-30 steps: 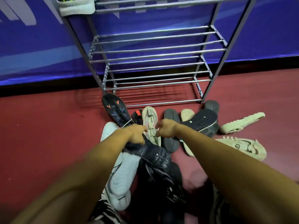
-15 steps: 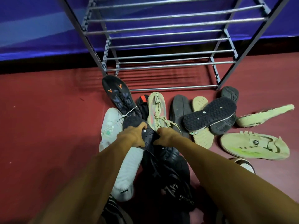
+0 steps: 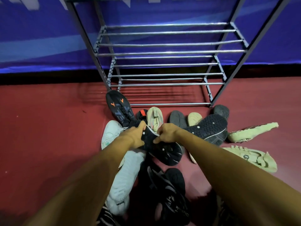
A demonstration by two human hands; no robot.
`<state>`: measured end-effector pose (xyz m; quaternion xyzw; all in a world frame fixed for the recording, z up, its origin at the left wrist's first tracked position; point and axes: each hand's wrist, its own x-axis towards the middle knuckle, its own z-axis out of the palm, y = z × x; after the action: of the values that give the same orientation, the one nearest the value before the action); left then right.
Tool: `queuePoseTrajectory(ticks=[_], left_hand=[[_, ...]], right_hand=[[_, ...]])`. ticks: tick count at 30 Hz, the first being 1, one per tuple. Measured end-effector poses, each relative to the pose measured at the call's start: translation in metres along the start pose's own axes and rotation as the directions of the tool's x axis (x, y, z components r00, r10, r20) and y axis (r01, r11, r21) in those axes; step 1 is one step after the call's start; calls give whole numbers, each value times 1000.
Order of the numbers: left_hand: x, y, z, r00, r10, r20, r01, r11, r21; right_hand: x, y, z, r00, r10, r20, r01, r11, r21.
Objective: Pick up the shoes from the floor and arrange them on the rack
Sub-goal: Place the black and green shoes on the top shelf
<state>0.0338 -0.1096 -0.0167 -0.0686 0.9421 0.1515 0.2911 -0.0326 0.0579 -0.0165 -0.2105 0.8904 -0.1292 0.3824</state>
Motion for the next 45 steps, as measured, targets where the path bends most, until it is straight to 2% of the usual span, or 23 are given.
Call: queuePoseTrajectory(ticks=[10, 16, 20, 23, 26, 32, 34, 38, 43, 45], left_hand=[[-59, 39, -128, 980, 56, -192, -38, 995, 92], [-96, 49, -202, 918, 99, -383, -62, 992, 107], [-109, 42, -229, 859, 102, -502, -145, 988, -47], [-112, 29, -233, 788, 40, -615, -208, 957, -204], [-116, 13, -241, 781, -41, -624, -212, 921, -327], [-117, -2, -239, 808, -33, -588, -126, 966, -226], [-115, -3, -237, 803, -63, -593, -85, 972, -219], [-115, 0, -237, 784, -13, -621, -50, 995, -85], [-122, 13, -237, 667, 32, -744, -68, 997, -19], [-125, 22, -237, 618, 31, -786, -72, 997, -17]], right_hand=[[-91, -54, -113, 975, -107, -193, 86, 990, -116], [-145, -88, -179, 908, -208, -363, 109, 955, -275], [-163, -96, -201, 836, -286, -467, 169, 946, -277], [-166, -91, -207, 796, -341, -499, 210, 930, -301], [-164, -91, -213, 753, -380, -538, 199, 910, -364], [-162, -107, -225, 584, -458, -670, 106, 861, -497], [-165, -112, -224, 513, -486, -708, 74, 846, -527], [-165, -122, -221, 351, -528, -774, -4, 825, -565], [-158, -132, -220, 76, -499, -863, -60, 862, -503], [-159, -138, -221, 17, -429, -903, 5, 903, -429]])
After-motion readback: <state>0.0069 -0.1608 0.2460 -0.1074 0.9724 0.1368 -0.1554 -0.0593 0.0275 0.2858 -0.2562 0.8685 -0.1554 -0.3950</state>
